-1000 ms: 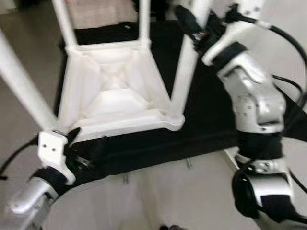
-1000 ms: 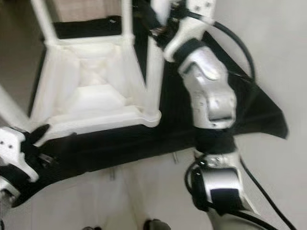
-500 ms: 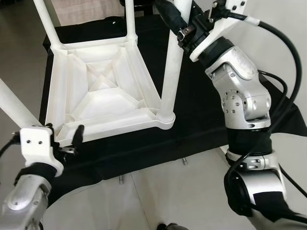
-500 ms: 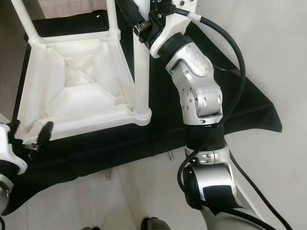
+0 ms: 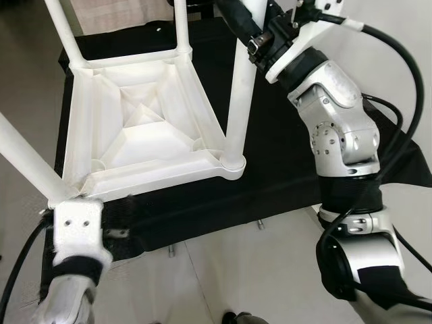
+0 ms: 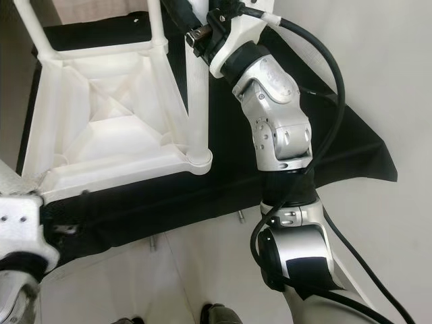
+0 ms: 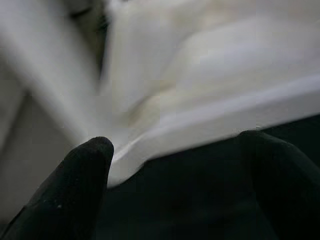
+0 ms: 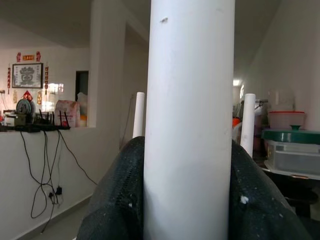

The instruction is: Building children table

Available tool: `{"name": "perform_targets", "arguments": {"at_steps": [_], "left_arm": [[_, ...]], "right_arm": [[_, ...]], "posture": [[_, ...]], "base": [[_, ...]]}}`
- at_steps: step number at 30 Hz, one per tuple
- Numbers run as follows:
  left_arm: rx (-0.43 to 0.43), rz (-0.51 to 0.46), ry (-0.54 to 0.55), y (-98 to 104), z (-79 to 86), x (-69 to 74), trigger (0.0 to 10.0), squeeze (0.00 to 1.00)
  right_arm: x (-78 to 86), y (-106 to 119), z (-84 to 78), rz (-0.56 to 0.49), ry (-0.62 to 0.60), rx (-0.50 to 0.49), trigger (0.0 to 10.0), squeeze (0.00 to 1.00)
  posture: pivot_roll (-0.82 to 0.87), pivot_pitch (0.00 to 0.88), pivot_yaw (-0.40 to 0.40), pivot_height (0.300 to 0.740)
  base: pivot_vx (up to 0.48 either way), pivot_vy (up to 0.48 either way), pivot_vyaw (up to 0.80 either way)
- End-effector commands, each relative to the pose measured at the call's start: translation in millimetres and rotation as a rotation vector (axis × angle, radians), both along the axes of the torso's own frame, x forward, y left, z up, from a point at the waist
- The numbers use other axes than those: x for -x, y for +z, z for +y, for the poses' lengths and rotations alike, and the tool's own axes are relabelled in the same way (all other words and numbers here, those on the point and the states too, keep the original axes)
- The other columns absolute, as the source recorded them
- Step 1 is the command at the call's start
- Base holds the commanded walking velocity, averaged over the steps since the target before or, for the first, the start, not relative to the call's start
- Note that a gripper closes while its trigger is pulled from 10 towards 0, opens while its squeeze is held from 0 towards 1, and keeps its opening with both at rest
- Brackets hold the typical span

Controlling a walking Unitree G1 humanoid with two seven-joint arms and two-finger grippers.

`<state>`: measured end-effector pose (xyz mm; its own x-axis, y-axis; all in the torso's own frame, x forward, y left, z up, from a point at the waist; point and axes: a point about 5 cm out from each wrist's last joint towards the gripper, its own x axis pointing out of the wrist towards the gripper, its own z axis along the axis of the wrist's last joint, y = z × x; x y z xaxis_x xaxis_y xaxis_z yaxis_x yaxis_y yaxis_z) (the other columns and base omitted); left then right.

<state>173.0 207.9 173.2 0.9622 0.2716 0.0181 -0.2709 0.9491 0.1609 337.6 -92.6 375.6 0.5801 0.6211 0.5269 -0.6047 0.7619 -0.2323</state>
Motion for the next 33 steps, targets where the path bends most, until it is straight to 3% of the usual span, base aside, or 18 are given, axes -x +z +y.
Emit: {"name": "perform_targets", "arguments": {"at_steps": [1, 5, 6, 19, 26, 31, 32, 33], "left_arm": [[-0.018, -0.014, 0.083, -2, 16.2, 2.0, 10.0, 0.0], [-0.02, -0.04, 0.101, -1, 23.1, 0.2, 10.0, 0.0], [-0.005, -0.056, 0.131, 0, 30.7, -2.5, 10.0, 0.0], [0.01, -0.138, 0.123, 3, 69.5, -36.6, 10.0, 0.0], [0.075, -0.127, 0.043, -11, 86.5, -54.2, 10.0, 0.0], [0.087, -0.113, 0.041, -17, 97.7, -64.6, 10.0, 0.0], [0.092, -0.116, 0.046, -17, 102.4, -68.0, 0.0, 0.0], [0.096, -0.118, 0.05, -17, 105.5, -70.2, 0.0, 0.0]], "right_arm": [[-21.1, -51, 5.8, 0.214, -0.022, 0.133, 0.0, 0.0], [-21.1, -51, 6.0, 0.214, -0.021, 0.134, 0.0, 0.0], [-21.1, -51, 6.0, 0.212, -0.023, 0.137, 9.7, 0.0], [-17.7, -49, 3.2, 0.201, -0.02, 0.135, 10.0, 0.0], [-15.9, -48, 2.7, 0.198, -0.015, 0.13, 10.0, 0.0], [-15.2, -47, 3.4, 0.199, -0.011, 0.126, 10.0, 0.0], [-15.0, -47, 3.5, 0.199, -0.013, 0.123, 10.0, 0.0], [-14.9, -47, 3.5, 0.199, -0.014, 0.121, 10.0, 0.0]], "posture": [[-0.01, 0.265, -0.043, 0.74], [-0.01, 0.265, -0.043, 0.74], [-0.01, 0.26, -0.042, 0.74], [-0.04, 0.243, -0.049, 0.74], [-0.05, 0.241, -0.059, 0.74], [-0.05, 0.243, -0.055, 0.74], [-0.05, 0.245, -0.057, 0.74], [-0.05, 0.245, -0.057, 0.74]], "base": [[0.0, 0.0, 0.0], [0.0, 0.0, 0.0], [0.0, 0.0, 0.0], [0.0, 0.0, 0.0], [0.0, 0.0, 0.0], [0.0, 0.0, 0.0], [0.0, 0.0, 0.0], [0.0, 0.0, 0.0]]}}
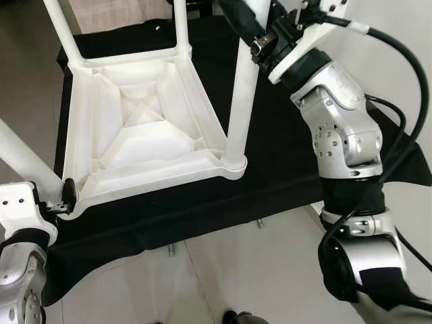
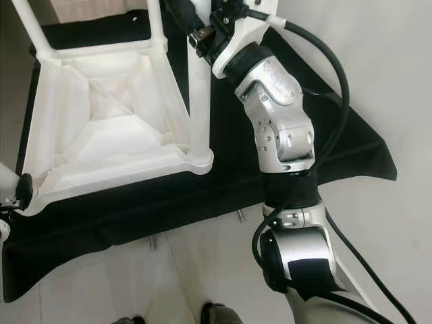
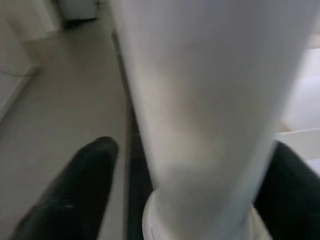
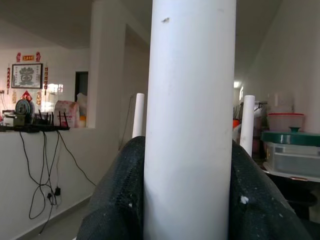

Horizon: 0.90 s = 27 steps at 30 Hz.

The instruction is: Building children table

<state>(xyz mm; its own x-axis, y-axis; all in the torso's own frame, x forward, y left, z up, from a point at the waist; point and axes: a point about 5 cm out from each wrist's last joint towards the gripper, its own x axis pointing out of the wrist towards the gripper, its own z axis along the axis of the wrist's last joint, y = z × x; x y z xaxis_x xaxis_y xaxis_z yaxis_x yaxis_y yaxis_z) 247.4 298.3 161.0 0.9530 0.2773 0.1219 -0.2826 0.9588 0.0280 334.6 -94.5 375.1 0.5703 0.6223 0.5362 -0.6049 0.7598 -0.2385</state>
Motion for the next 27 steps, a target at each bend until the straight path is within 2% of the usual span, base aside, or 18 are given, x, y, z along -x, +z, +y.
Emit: {"name": "perform_targets", "arguments": {"at_steps": [1, 10, 11, 12, 15, 16, 17, 19, 20, 21, 22, 24, 26, 27], "left_arm": [[0.0, 0.021, 0.05, -5, 15.1, 4.2, 0.0, 0.0], [-0.003, -0.021, 0.038, 4, 22.9, -7.7, 0.0, 0.0], [-0.026, -0.069, 0.04, 21, 30.9, -13.0, 0.0, 0.0], [-0.026, -0.069, 0.04, 21, 30.9, -13.0, 0.0, 0.0], [-0.074, -0.138, 0.052, 49, 40.5, -16.7, 0.0, 0.0], [-0.074, -0.138, 0.052, 49, 40.5, -16.7, 0.0, 0.0], [-0.106, -0.179, 0.054, 67, 45.1, -18.7, 0.0, 0.0], [-0.106, -0.179, 0.054, 67, 45.1, -18.7, 0.0, 0.0], [-0.15, -0.237, 0.048, 94, 50.7, -22.4, 0.0, 0.0], [-0.24, -0.354, 0.029, 152, 58.2, -26.8, 0.0, 0.0], [-0.24, -0.354, 0.029, 152, 58.2, -26.8, 0.0, 0.0], [-0.276, -0.397, 0.02, 174, 59.9, -26.9, 0.0, 0.0], [-0.276, -0.397, 0.02, 174, 59.9, -26.9, 0.0, 0.0], [-0.326, -0.452, -0.006, 204, 55.8, -29.6, 0.0, 0.0]], "right_arm": [[-17.9, -46, 5.4, 0.213, -0.019, 0.124, 10.0, 0.0], [-17.9, -46, 5.9, 0.218, -0.027, 0.117, 10.0, 0.0], [-18.2, -48, 6.1, 0.224, -0.038, 0.114, 10.0, 0.0], [-18.2, -48, 6.1, 0.224, -0.038, 0.114, 10.0, 0.0], [-19.3, -50, 5.3, 0.237, -0.057, 0.111, 10.0, 0.0], [-19.3, -50, 5.3, 0.237, -0.057, 0.111, 10.0, 0.0], [-21.7, -52, 3.8, 0.25, -0.078, 0.108, 10.0, 0.0], [-21.7, -52, 3.8, 0.25, -0.078, 0.108, 10.0, 0.0], [-27.1, -56, 0.6, 0.282, -0.122, 0.098, 10.0, 0.0], [-39.9, -67, -7.2, 0.362, -0.229, 0.07, 10.0, 0.0], [-39.9, -67, -7.2, 0.362, -0.229, 0.07, 10.0, 0.0], [-45.1, -72, -11.0, 0.397, -0.278, 0.06, 10.0, 0.0], [-45.1, -72, -11.0, 0.397, -0.278, 0.06, 10.0, 0.0], [-51.8, -81, -18.0, 0.452, -0.347, 0.045, 10.0, 0.0]], "posture": [[-0.05, 0.245, -0.057, 0.74], [-0.06, 0.244, -0.055, 0.74], [-0.05, 0.238, -0.051, 0.74], [-0.05, 0.238, -0.051, 0.74], [-0.05, 0.233, -0.047, 0.74], [-0.05, 0.233, -0.047, 0.74], [-0.05, 0.232, -0.047, 0.74], [-0.05, 0.232, -0.047, 0.74], [-0.04, 0.228, -0.043, 0.74], [-0.02, 0.223, -0.033, 0.74], [-0.02, 0.223, -0.033, 0.74], [-0.01, 0.221, -0.028, 0.74], [-0.01, 0.221, -0.028, 0.74], [0.01, 0.218, -0.012, 0.74]], "base": [[0.0, 0.0, 0.0], [0.0, 0.0, 0.0], [0.0, 0.0, 0.0], [0.0, 0.0, 0.0], [0.0, 0.0, 0.0], [0.0, 0.0, 0.0], [0.0, 0.0, 0.0], [0.0, 0.0, 0.0], [0.0, 0.0, 0.0], [0.0, 0.0, 0.0], [0.0, 0.0, 0.0], [0.0, 0.0, 0.0], [0.0, 0.0, 0.0], [0.0, 0.0, 0.0]]}}
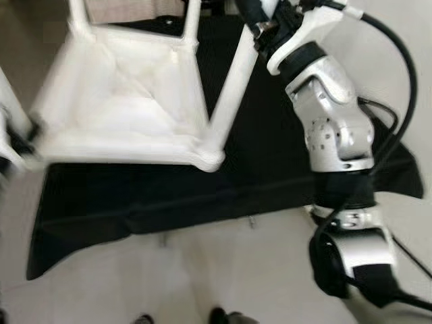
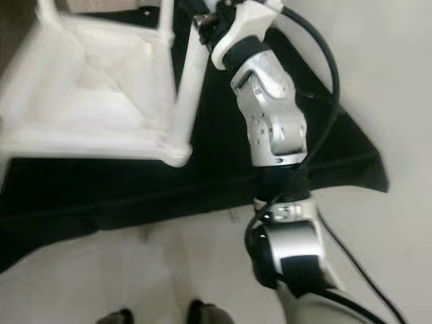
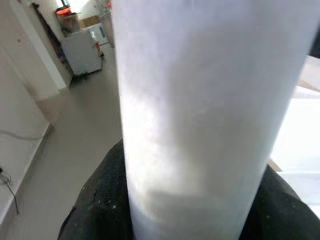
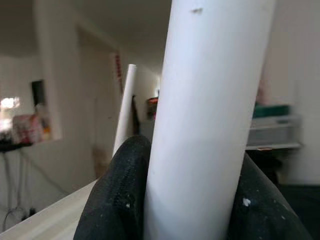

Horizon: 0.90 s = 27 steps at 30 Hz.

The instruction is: Building children table

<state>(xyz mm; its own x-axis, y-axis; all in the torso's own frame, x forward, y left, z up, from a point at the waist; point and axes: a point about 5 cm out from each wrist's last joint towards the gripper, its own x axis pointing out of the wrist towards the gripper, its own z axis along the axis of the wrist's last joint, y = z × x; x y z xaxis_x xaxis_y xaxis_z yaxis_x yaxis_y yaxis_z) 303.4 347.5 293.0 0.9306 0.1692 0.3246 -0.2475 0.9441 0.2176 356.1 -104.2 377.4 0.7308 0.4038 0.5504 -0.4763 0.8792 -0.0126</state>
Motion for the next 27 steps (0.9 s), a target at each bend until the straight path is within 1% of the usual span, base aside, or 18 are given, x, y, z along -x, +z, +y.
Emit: {"name": "perform_targets", "arguments": {"at_steps": [1, 2, 3, 4, 6, 8, 10, 12, 13, 15, 16, 18, 19, 21, 22, 23, 24, 27], "left_arm": [[-0.125, -0.365, -0.024, 108, -2.2, 24.4, 0.0, 0.0], [-0.125, -0.365, -0.024, 108, -2.2, 24.4, 0.0, 0.0], [-0.171, -0.428, -0.073, 142, -15.0, 23.6, 0.0, 0.0], [-0.171, -0.428, -0.073, 142, -15.0, 23.6, 0.0, 0.0], [-0.239, -0.51, -0.2, 191, -50.0, 17.2, 0.0, 0.0], [-0.257, -0.524, -0.242, 203, -62.0, 14.6, 0.0, 0.0], [-0.257, -0.524, -0.242, 203, -62.0, 14.6, 0.0, 0.0], [-0.25, -0.548, -0.34, 226, -90.1, 3.5, 0.2, 0.0], [-0.25, -0.548, -0.34, 226, -90.1, 3.5, 0.2, 0.0], [-0.227, -0.554, -0.465, 245, -122.9, -6.7, 8.2, 0.0], [-0.222, -0.55, -0.513, 250, -134.5, -9.5, 9.4, 0.0], [-0.222, -0.55, -0.513, 250, -134.5, -9.5, 9.4, 0.0], [-0.242, -0.525, -0.592, 251, -155.9, -16.5, 10.0, 0.24], [-0.253, -0.514, -0.613, 251, -162.1, -18.8, 10.0, 0.24], [-0.257, -0.502, -0.641, 249, -168.7, -21.4, 10.0, 0.69], [-0.257, -0.502, -0.641, 249, -168.7, -21.4, 10.0, 0.69], [-0.258, -0.494, -0.666, 247, -173.8, -22.9, 10.0, 1.0], [-0.272, -0.483, -0.694, 244, -179.0, -25.0, 10.0, 1.0]], "right_arm": [[-37.4, -98, -17.4, 0.44, -0.208, 0.188, 10.0, 0.0], [-37.4, -98, -17.4, 0.44, -0.208, 0.188, 10.0, 0.0], [-42.4, -114, -25.3, 0.513, -0.281, 0.175, 10.0, 0.0], [-42.4, -114, -25.3, 0.513, -0.281, 0.175, 10.0, 0.0], [-47.1, -150, -37.8, 0.679, -0.43, 0.161, 10.0, 0.0], [-47.2, -161, -40.8, 0.732, -0.476, 0.157, 10.0, 0.0], [-47.2, -161, -40.8, 0.732, -0.476, 0.157, 10.0, 0.0], [-47.1, -184, -43.0, 0.847, -0.554, 0.134, 10.0, 0.0], [-47.1, -184, -43.0, 0.847, -0.554, 0.134, 10.0, 0.0], [-45.7, -202, -47.5, 0.938, -0.663, 0.11, 10.0, 0.0], [-44.6, -208, -50.1, 0.967, -0.711, 0.11, 10.0, 0.0], [-44.6, -208, -50.1, 0.967, -0.711, 0.11, 10.0, 0.0], [-41.1, -221, -57.9, 1.01, -0.797, 0.124, 10.0, 0.0], [-39.7, -225, -61.0, 1.021, -0.83, 0.129, 10.0, 0.0], [-37.6, -231, -65.6, 1.035, -0.862, 0.132, 10.0, 0.0], [-37.6, -231, -65.6, 1.035, -0.862, 0.132, 10.0, 0.0], [-35.1, -236, -71.1, 1.053, -0.895, 0.139, 10.0, 0.0], [-31.3, -244, -80.2, 1.083, -0.939, 0.139, 10.0, 0.0]], "posture": [[0.02, 0.218, -0.004, 0.74], [0.02, 0.218, -0.004, 0.74], [0.03, 0.218, 0.004, 0.74], [0.03, 0.218, 0.004, 0.74], [0.04, 0.211, 0.023, 0.74], [0.05, 0.21, 0.025, 0.74], [0.05, 0.21, 0.025, 0.74], [0.06, 0.211, 0.041, 0.74], [0.06, 0.211, 0.041, 0.74], [0.07, 0.214, 0.054, 0.74], [0.07, 0.213, 0.055, 0.74], [0.07, 0.213, 0.055, 0.74], [0.07, 0.211, 0.06, 0.74], [0.07, 0.211, 0.06, 0.74], [0.07, 0.208, 0.062, 0.74], [0.07, 0.208, 0.062, 0.74], [0.07, 0.205, 0.063, 0.74], [0.07, 0.204, 0.062, 0.74]], "base": [[0.0, 0.0, 0.0], [0.0, 0.0, 0.0], [0.0, 0.0, 0.0], [0.0, 0.0, 0.0], [0.0, 0.0, 0.0], [0.0, 0.0, 0.0], [0.0, 0.0, 0.0], [0.0, 0.0, 0.0], [0.0, 0.0, 0.0], [0.0, 0.0, 0.0], [0.0, 0.0, 0.0], [0.0, 0.0, 0.0], [0.0, 0.0, 0.0], [0.0, 0.0, 0.0], [0.0, 0.0, 0.0], [0.0, 0.0, 0.0], [0.0, 0.0, 0.0], [0.0, 0.0, 0.0]]}}
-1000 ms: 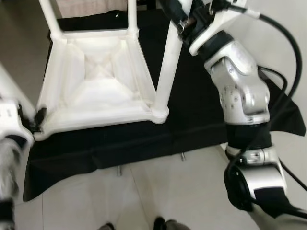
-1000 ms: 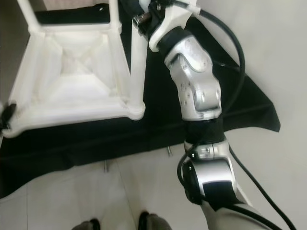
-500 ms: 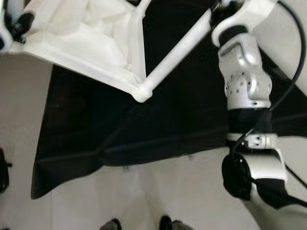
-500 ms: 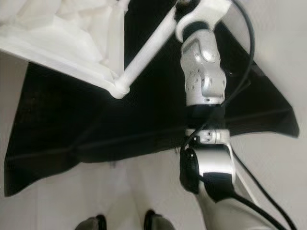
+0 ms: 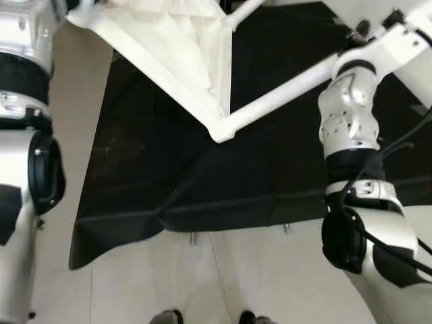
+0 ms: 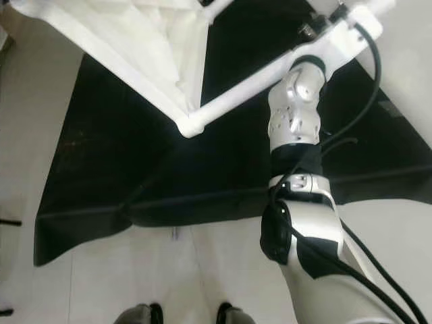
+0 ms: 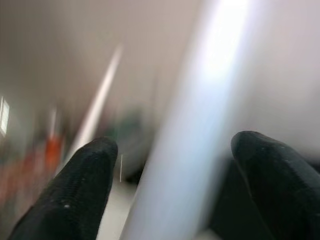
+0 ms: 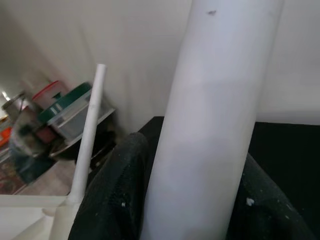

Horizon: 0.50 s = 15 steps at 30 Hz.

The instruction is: Building children table

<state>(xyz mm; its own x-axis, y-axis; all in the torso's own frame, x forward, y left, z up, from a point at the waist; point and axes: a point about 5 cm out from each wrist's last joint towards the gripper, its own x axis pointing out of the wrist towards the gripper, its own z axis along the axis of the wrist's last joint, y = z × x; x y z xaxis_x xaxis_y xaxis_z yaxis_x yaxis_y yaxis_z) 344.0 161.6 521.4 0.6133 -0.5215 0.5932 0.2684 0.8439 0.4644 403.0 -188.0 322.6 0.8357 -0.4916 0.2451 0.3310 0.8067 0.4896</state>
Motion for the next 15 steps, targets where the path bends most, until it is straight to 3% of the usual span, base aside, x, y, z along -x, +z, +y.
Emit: {"name": "perform_targets", "arguments": {"at_steps": [1, 8, 10, 11, 12, 15], "left_arm": [[0.019, -0.089, -0.028, 15, 6.8, 15.7, 10.0, 1.0], [0.04, -0.117, -0.041, 21, 17.9, 25.3, 10.0, 1.0], [0.036, -0.12, -0.043, 21, 18.8, 26.9, 10.0, 0.95], [0.023, -0.125, -0.042, 20, 20.3, 28.8, 10.0, 0.15], [0.006, -0.125, -0.046, 19, 21.5, 30.9, 10.0, 0.0], [-0.005, -0.118, -0.062, 15, 25.4, 34.9, 10.0, 0.0]], "right_arm": [[16.8, -191, 0.2, 0.945, 0.066, 0.253, 10.0, 0.0], [23.4, -204, -7.8, 1.015, 0.008, 0.238, 10.0, 0.0], [24.7, -206, -8.5, 1.028, 0.006, 0.235, 10.0, 0.0], [26.4, -210, -9.2, 1.048, 0.001, 0.241, 10.0, 0.0], [29.1, -214, -10.1, 1.071, 0.001, 0.232, 10.0, 0.0], [35.2, -225, -11.8, 1.111, 0.002, 0.2, 10.0, 0.0]], "posture": [[0.07, 0.205, 0.057, 0.74], [0.08, 0.207, 0.042, 0.74], [0.08, 0.209, 0.033, 0.74], [0.08, 0.209, 0.033, 0.74], [0.08, 0.211, 0.028, 0.74], [0.09, 0.214, 0.023, 0.74]], "base": [[0.0, 0.0, 0.0], [0.0, 0.0, 0.0], [0.0, 0.0, 0.0], [0.0, 0.0, 0.0], [0.0, 0.0, 0.0], [0.0, 0.0, 0.0]]}}
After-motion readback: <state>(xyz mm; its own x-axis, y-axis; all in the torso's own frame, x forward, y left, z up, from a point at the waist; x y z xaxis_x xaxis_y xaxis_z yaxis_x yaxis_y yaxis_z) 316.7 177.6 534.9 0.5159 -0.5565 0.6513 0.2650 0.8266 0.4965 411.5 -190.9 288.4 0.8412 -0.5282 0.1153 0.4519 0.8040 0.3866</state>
